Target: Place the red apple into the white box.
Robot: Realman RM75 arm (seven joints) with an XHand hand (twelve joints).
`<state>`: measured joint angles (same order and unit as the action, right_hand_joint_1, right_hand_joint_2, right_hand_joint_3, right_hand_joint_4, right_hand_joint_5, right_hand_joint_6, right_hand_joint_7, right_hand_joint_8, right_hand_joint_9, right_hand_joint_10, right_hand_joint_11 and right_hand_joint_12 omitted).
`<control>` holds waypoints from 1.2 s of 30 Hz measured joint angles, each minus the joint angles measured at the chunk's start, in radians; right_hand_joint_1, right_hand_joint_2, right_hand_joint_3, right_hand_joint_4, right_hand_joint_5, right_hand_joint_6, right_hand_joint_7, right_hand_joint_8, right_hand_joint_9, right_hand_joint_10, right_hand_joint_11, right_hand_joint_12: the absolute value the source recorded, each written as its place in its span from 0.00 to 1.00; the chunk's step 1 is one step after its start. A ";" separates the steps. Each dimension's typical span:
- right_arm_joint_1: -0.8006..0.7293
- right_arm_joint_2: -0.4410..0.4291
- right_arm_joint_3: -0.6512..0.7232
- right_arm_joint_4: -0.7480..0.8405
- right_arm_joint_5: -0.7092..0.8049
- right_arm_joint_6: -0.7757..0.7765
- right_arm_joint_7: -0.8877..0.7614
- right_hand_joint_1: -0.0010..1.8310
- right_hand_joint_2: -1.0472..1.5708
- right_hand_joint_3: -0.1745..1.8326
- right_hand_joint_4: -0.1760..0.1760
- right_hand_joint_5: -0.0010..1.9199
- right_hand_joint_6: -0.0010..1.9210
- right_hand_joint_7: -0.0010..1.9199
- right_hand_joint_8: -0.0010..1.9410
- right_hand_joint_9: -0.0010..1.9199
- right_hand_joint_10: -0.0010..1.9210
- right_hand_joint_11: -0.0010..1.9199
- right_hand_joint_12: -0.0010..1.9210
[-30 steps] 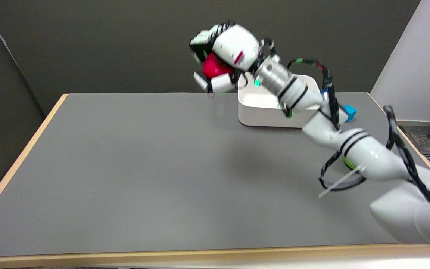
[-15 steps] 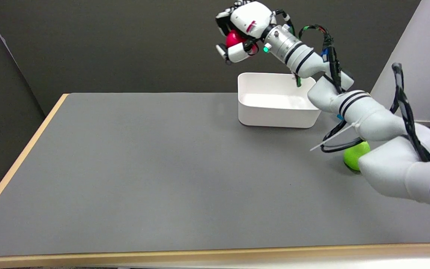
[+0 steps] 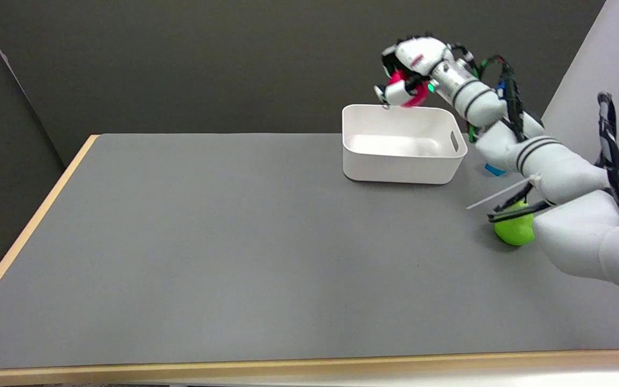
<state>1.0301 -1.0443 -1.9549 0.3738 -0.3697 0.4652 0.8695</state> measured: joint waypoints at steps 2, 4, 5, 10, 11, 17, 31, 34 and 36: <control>-0.020 0.014 0.008 -0.004 0.014 -0.011 0.000 0.47 0.75 0.58 0.49 0.33 1.00 0.36 1.00 0.51 1.00 0.21 1.00; -0.040 0.027 0.013 -0.007 0.030 -0.021 -0.001 0.47 0.75 0.59 0.49 0.33 1.00 0.36 1.00 0.51 1.00 0.21 1.00; -0.049 0.032 0.014 -0.008 0.035 -0.024 -0.001 0.47 0.75 0.59 0.49 0.33 1.00 0.36 1.00 0.51 1.00 0.21 1.00; -0.083 0.047 0.017 -0.014 0.059 -0.033 -0.001 0.47 0.75 0.59 0.49 0.33 1.00 0.36 1.00 0.50 1.00 0.20 1.00; -0.087 0.049 0.017 -0.015 0.063 -0.034 -0.001 0.47 0.75 0.58 0.49 0.33 1.00 0.36 1.00 0.50 1.00 0.20 1.00; -0.111 0.056 0.017 -0.018 0.080 -0.033 0.000 0.47 0.76 0.57 0.45 0.33 1.00 0.26 1.00 0.39 1.00 0.08 1.00; -0.129 0.058 -0.009 0.005 0.098 -0.028 0.027 0.26 0.67 0.62 0.75 0.01 0.13 0.00 0.04 0.00 0.09 0.00 0.24; -0.132 0.058 -0.014 0.014 0.104 -0.028 0.038 0.18 0.67 0.57 0.74 0.01 0.12 0.00 0.01 0.00 0.04 0.00 0.20; -0.135 0.057 -0.017 0.021 0.110 -0.028 0.044 0.14 0.67 0.56 0.75 0.00 0.13 0.00 0.00 0.00 0.04 0.00 0.19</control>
<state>0.8950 -0.9868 -1.9714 0.3950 -0.2593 0.4376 0.9136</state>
